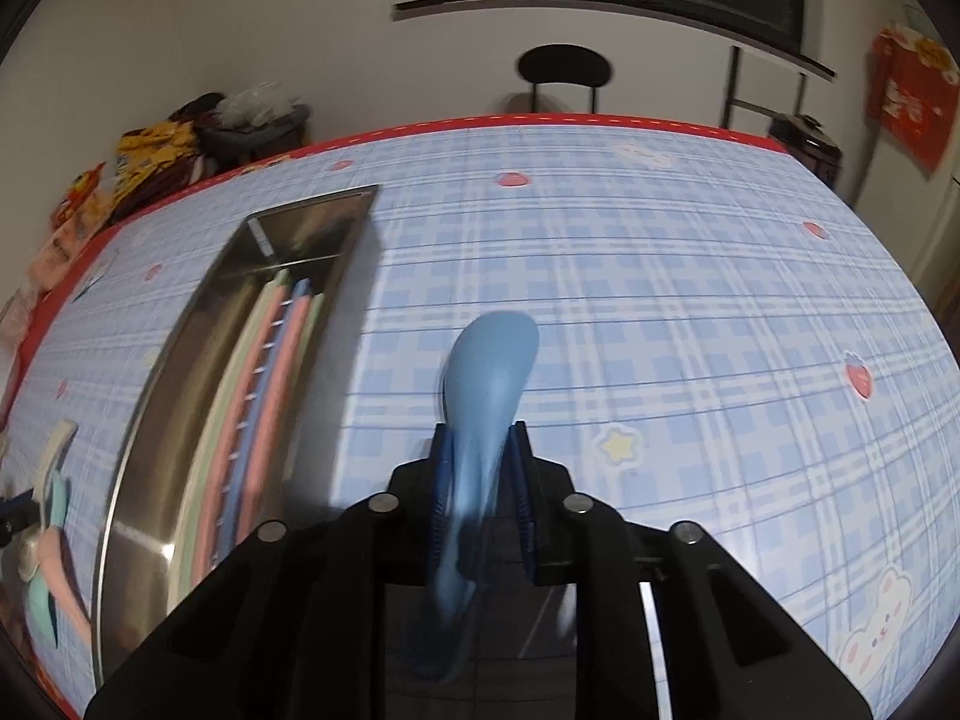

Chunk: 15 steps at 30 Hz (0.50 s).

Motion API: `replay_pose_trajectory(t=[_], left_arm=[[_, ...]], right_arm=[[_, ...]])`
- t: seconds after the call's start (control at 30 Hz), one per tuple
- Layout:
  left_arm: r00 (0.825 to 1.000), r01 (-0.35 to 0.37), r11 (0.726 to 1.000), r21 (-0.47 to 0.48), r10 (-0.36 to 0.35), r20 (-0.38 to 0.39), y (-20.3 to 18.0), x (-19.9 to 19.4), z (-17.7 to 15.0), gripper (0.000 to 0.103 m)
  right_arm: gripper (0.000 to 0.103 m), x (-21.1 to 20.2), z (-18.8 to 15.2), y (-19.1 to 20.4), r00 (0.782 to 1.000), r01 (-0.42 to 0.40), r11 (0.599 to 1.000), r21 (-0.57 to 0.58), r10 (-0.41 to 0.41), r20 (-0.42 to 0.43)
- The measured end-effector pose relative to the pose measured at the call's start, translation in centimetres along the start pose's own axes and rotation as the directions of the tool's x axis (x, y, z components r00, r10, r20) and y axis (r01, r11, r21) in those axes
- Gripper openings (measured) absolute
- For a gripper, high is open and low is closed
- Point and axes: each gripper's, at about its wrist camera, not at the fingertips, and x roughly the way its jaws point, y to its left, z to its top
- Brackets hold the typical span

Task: Organize utensils
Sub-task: 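Lift the beige spoon with the left tool while the right tool lifts the blue spoon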

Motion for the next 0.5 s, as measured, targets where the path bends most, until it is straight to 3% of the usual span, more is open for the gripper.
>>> replay_pose_trajectory(t=[0.1,0.27,0.5], left_arm=[[1.000,0.016,1.000,-0.016,-0.016,0.005,0.2,-0.1,-0.1,0.025],[1.000,0.028,0.999,-0.026,-0.028,0.007,0.6,-0.4,-0.2,0.025],[1.000,0.008,0.999,0.041,-0.008,-0.008,-0.5,-0.1,-0.1,0.032]], right_arm=[[0.007,-0.5,-0.3,0.2,0.999,-0.044,0.999,-0.015,0.044,0.012],[0.007,-1.1,-0.6,1.5,0.999,-0.029,0.997,-0.066,0.031,0.027],[0.007,-1.1,-0.6,1.0,0.999,-0.028,0.999,-0.036,0.029,0.024]])
